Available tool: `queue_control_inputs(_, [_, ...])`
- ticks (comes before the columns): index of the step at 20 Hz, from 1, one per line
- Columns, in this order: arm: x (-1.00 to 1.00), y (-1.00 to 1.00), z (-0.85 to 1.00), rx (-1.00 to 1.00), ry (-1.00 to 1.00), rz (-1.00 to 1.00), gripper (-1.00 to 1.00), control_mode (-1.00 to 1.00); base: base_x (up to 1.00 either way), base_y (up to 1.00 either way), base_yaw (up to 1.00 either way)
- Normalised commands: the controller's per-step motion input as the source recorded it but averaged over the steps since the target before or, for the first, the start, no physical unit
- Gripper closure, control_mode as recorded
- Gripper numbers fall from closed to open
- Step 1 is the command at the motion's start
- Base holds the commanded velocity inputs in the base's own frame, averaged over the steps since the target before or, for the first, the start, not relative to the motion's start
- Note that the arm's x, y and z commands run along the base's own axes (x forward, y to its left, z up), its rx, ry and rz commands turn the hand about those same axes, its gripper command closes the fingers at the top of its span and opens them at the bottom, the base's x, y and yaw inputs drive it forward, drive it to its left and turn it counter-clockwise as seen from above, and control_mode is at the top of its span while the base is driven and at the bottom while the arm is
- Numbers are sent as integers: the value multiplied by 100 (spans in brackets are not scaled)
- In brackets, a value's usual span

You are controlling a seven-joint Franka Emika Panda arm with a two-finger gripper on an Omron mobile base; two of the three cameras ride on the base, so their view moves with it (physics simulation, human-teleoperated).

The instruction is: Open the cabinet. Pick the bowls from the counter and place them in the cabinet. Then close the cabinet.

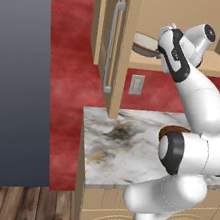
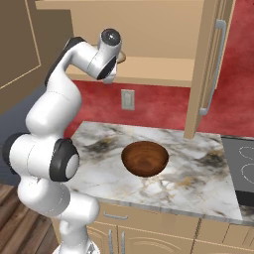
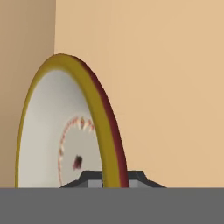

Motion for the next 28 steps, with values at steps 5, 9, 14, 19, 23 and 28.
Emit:
queue_control_inputs(5, [22,5,-5,0,0,0,-100,-100,0,0,0])
queue_control_inputs(9, [13,7,-3,0,0,0,-100,-100,0,0,0])
queue_control_inputs(14, [10,2,0,0,-8,0,-100,-100,0,0,0])
queue_control_inputs(19, [14,0,3,0,-12,-3,-100,-100,0,0,0])
queue_control_inputs(23, [-32,-3,5,0,-1,-6,-100,-100,0,0,0])
queue_control_inputs(28, [-62,-8,12,0,0,-10,-100,-100,0,0,0])
